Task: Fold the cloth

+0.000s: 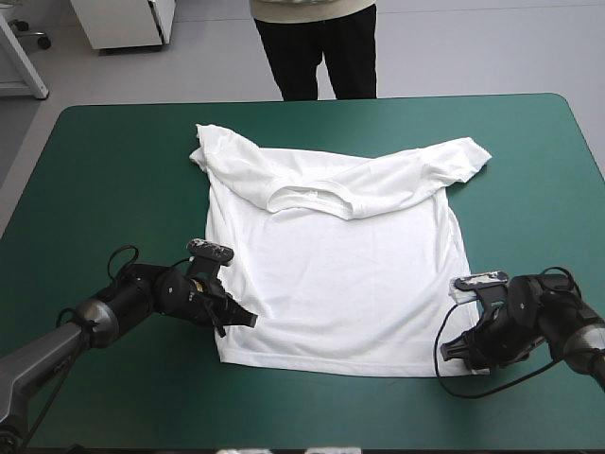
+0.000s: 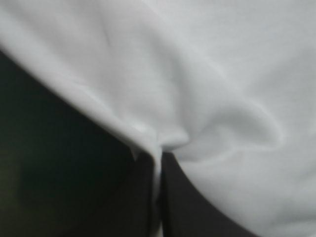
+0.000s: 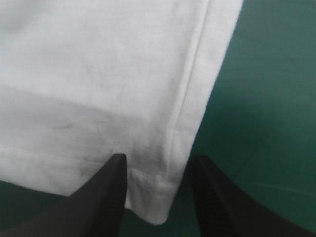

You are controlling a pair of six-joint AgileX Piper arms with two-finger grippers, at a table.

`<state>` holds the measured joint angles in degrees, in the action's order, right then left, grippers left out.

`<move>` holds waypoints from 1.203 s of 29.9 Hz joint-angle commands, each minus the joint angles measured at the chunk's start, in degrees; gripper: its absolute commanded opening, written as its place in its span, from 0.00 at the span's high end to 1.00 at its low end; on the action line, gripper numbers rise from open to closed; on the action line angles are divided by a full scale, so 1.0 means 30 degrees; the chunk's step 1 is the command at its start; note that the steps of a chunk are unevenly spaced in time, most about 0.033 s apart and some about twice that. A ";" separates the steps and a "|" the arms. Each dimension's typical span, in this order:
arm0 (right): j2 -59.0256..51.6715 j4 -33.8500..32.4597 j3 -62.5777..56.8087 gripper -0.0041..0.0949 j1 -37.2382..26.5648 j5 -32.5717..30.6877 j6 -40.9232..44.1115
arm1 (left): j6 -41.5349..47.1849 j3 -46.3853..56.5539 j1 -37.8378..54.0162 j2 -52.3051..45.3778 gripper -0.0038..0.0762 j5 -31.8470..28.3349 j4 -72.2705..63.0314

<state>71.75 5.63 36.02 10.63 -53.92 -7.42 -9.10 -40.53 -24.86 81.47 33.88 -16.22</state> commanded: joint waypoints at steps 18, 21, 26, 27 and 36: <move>-0.3248 0.2195 0.3888 0.97 0.1642 0.3661 -0.0052 | 0.2429 -0.2599 -0.0219 -0.2434 0.96 -0.0220 0.4504; -0.4080 0.1260 0.6267 0.97 0.1642 0.3700 -0.0052 | 0.3269 -0.4865 -0.0219 -0.3098 0.96 -0.0095 0.6601; -0.4314 -0.0560 1.1022 0.97 0.1642 0.3738 -0.0130 | 0.3735 -1.0008 -0.0219 -0.3423 0.96 0.0260 1.0303; -0.4285 -0.0919 1.2053 0.97 0.1642 0.3858 -0.0123 | 0.3735 -1.1178 -0.0219 -0.3423 0.96 0.0274 1.0821; -0.3695 -0.3106 2.0732 0.97 0.1642 0.5813 -0.1252 | 0.3032 -2.1078 -0.0219 -0.2857 0.96 0.0454 1.4541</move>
<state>61.04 -1.82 90.73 15.44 -42.35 -8.92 0.84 -95.29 -25.41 73.82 38.41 23.64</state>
